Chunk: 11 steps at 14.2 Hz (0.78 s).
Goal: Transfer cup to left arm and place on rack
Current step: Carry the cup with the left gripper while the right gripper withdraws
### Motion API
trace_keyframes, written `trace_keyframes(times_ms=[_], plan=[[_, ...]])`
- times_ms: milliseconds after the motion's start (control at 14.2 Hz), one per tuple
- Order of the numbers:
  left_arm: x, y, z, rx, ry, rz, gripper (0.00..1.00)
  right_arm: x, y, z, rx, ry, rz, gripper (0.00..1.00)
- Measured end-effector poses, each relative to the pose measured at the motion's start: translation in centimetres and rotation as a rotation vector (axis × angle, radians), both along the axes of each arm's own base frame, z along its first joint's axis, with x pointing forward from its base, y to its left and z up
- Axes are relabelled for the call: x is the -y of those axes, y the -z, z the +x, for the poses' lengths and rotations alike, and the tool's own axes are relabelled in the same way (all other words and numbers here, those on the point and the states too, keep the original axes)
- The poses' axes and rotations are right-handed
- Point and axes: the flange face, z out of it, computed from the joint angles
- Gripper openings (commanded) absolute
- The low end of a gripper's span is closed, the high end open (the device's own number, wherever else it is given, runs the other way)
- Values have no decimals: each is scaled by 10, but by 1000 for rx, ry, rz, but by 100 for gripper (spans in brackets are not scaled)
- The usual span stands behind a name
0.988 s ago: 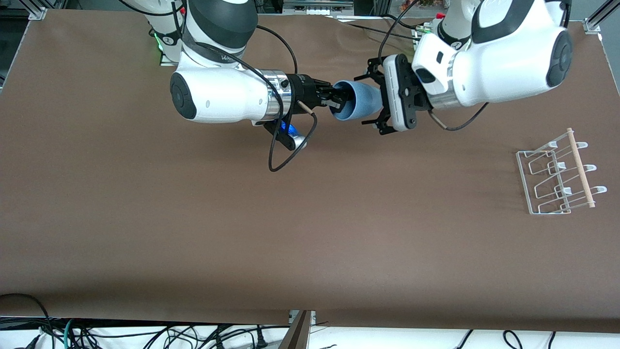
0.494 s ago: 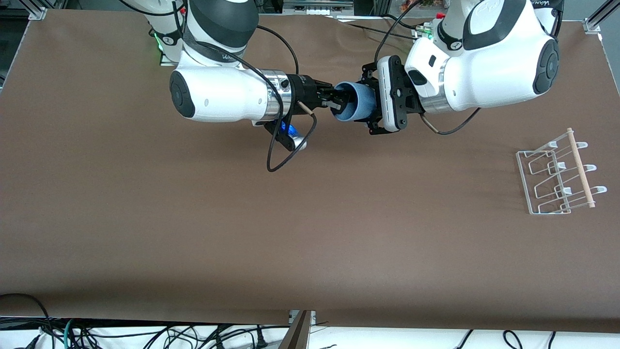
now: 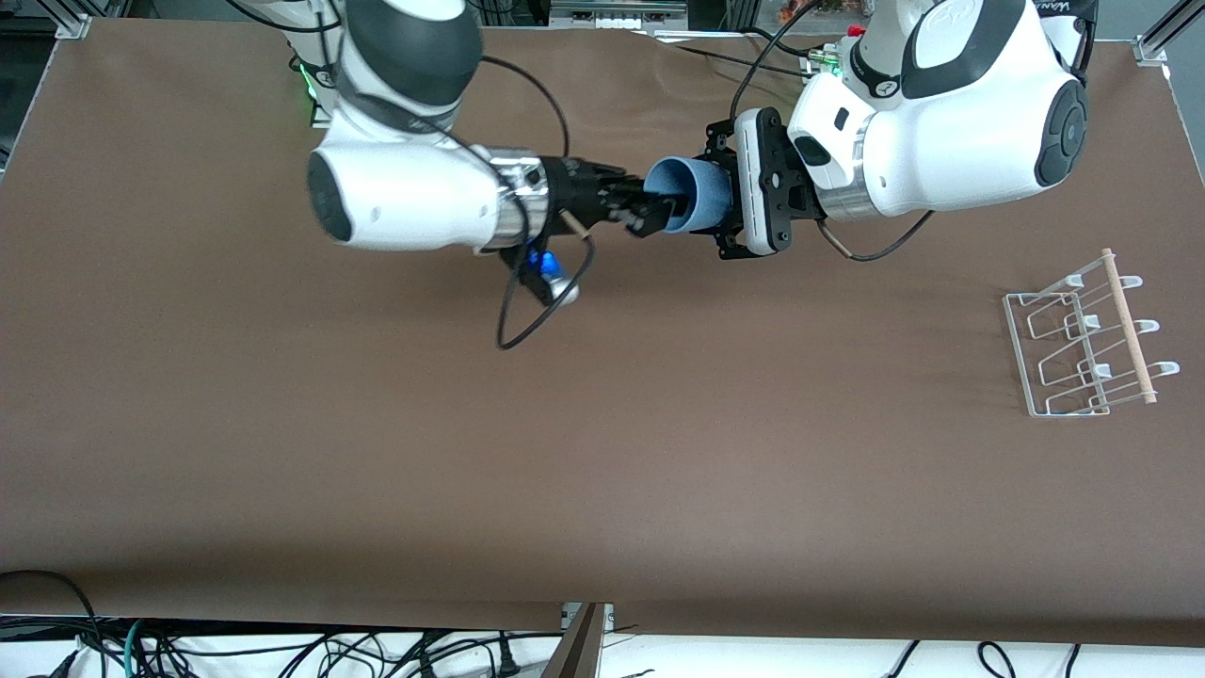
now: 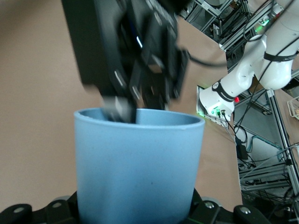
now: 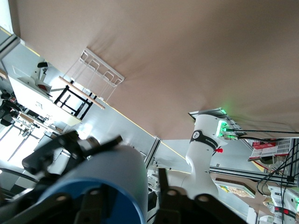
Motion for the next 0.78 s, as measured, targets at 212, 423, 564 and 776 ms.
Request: trace_keyframes(times_ms=[212,423,564,776], plan=[[-11,3,2,-29,6,7,3,79,-4,41,-32,20,-7,99],[-40,7,9,-45,-1,56,3,219,-16,85,55,20,-47,99],[-69,16,13,-50,7,160,2,299,-10,94,145,-27,-137,99],[-129,33,25,-33,-7,378,1,379,-8,98,244,-60,-266,99]])
